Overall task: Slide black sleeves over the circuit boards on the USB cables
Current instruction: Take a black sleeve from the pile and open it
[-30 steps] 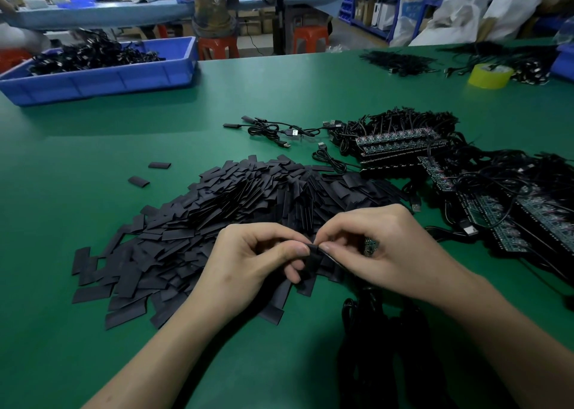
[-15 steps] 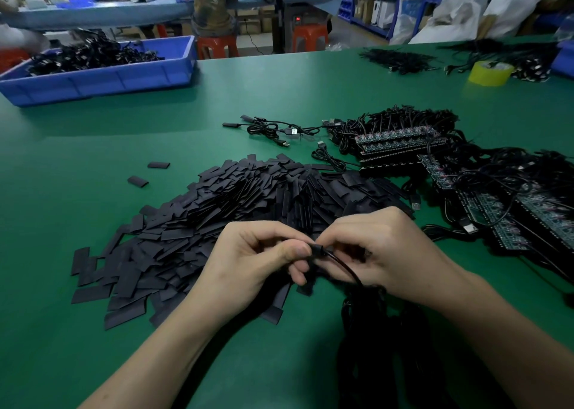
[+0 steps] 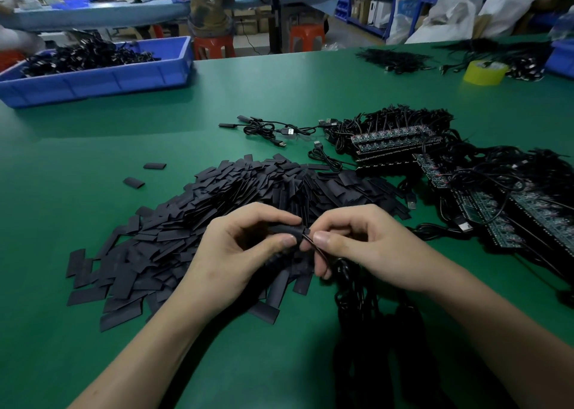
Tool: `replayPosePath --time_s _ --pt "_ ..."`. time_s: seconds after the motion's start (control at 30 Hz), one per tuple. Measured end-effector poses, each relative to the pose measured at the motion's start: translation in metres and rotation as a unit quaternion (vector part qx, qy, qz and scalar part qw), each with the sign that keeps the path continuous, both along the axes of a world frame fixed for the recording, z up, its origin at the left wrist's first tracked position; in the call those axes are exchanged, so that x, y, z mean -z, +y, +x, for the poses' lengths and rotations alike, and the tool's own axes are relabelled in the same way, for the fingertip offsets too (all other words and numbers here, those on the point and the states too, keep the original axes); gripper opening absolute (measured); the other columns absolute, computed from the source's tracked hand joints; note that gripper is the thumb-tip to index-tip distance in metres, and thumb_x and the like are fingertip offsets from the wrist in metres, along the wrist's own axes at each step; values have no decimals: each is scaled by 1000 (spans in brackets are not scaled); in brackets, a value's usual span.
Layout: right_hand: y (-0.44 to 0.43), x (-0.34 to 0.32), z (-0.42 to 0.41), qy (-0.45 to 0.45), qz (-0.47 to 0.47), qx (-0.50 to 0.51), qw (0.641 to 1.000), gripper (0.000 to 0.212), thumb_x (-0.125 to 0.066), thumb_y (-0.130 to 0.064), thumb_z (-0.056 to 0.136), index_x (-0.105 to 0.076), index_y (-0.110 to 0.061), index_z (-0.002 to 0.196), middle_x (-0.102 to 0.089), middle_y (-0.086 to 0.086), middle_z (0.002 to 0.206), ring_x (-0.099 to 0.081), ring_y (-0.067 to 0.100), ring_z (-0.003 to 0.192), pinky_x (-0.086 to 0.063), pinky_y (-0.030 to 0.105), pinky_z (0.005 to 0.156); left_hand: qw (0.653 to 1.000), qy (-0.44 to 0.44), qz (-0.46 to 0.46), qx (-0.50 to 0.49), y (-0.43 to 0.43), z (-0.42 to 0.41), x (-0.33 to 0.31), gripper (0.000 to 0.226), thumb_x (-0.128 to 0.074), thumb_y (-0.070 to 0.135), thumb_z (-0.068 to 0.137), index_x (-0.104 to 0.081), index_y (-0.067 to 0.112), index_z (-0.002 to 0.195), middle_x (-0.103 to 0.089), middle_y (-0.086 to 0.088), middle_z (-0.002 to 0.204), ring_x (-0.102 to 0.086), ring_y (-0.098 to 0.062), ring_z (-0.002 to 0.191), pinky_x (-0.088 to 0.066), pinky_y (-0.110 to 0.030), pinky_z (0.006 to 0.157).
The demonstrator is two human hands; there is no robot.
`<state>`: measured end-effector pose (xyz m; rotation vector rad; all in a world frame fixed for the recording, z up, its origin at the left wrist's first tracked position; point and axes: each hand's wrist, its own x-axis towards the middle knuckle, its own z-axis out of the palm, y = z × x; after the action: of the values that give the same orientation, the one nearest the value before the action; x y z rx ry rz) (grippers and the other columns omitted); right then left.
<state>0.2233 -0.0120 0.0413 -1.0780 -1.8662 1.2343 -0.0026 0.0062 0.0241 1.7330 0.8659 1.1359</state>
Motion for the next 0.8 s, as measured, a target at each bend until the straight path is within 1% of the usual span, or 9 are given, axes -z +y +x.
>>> replayPosePath --time_s 0.1,0.17,0.23,0.33,0.43,0.5,0.57,0.67,0.8 --pt "-1 5 -6 1 17 41 999 15 -63 -32 95 -76 -25 92 -73 -5 76 -64 4 71 -48 21 72 996 48 69 -28 4 -1 2 18 -81 18 84 -77 20 102 -72 5 103 -69 -19 102 -51 -24 87" --pt "-2 6 -9 -10 43 66 997 13 -65 -34 92 -75 -26 89 -70 1 73 -59 5 67 -45 25 67 991 70 102 -48 4 -2 4 19 -81 19 83 -78 18 102 -71 4 105 -68 -22 104 -52 -28 87" --pt "-4 7 -11 -17 60 79 995 11 -67 -31 92 -73 -24 87 -67 5 70 -54 10 63 -43 28 63 987 79 113 -78 3 0 4 24 -82 23 81 -78 20 105 -73 6 103 -70 -20 99 -55 -30 85" --pt "-6 8 -13 -26 87 93 992 11 -68 -23 95 -70 -21 84 -57 -4 62 -47 5 57 -38 21 56 981 74 120 -136 -2 3 4 36 -82 33 77 -76 22 111 -75 8 94 -73 -14 89 -56 -24 82" --pt "-7 11 -15 -61 126 117 983 10 -68 -29 94 -67 -27 84 -60 -2 66 -53 15 56 -43 30 56 979 59 113 -159 -5 6 3 42 -82 33 76 -76 21 115 -76 9 91 -75 -11 88 -56 -19 84" --pt "-7 13 -17 -96 165 133 973 12 -63 -39 92 -66 -29 86 -61 -5 69 -56 14 59 -46 32 56 981 50 94 -164 -7 8 3 45 -82 39 75 -76 22 116 -77 11 90 -75 -10 88 -56 -18 84" --pt "-8 14 -19 -129 196 142 962 17 -59 -44 91 -65 -28 89 -60 -8 69 -58 15 61 -44 28 55 983 31 60 -170 -9 10 3 52 -83 44 70 -76 23 116 -77 10 89 -75 -10 87 -56 -19 84" --pt "-9 16 -21 -163 228 146 949 21 -55 -46 92 -65 -28 92 -59 -8 70 -57 12 61 -33 14 54 983 24 38 -178 -8 10 4 56 -86 46 64 -77 22 113 -78 10 88 -75 -7 86 -57 -18 82" --pt "-10 16 -21 -193 253 145 937 24 -52 -50 94 -65 -30 93 -58 -9 69 -58 12 64 -34 16 54 985 30 28 -170 -7 8 2 56 -87 44 62 -78 21 112 -79 10 89 -75 -6 86 -57 -17 82"
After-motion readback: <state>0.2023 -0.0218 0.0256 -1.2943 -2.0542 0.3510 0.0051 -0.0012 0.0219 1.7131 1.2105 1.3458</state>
